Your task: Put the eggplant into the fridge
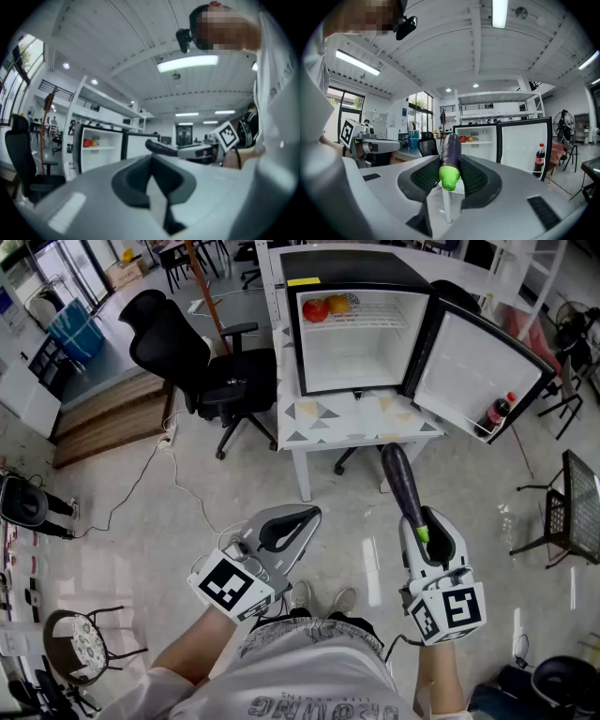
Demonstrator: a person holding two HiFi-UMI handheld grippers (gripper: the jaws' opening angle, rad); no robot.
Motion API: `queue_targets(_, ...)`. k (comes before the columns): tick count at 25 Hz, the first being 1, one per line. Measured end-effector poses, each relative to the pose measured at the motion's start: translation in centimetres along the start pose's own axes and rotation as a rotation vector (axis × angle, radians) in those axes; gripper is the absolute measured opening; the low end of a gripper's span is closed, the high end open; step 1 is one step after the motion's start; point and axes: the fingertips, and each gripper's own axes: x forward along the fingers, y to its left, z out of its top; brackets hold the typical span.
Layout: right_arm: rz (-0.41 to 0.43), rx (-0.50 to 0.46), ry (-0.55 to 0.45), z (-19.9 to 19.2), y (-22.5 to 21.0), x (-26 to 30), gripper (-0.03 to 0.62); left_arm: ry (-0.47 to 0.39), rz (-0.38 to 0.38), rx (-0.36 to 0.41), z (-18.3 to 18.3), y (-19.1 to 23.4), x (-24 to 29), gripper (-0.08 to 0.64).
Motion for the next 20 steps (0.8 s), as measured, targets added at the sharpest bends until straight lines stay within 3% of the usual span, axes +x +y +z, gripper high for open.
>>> queue_targets(20,0.006,0.026,-0.01,-0.8,-3.1,-1.5,0.13,0.032,0.007,0.002,-0.9,-1.8,2.9,0.008)
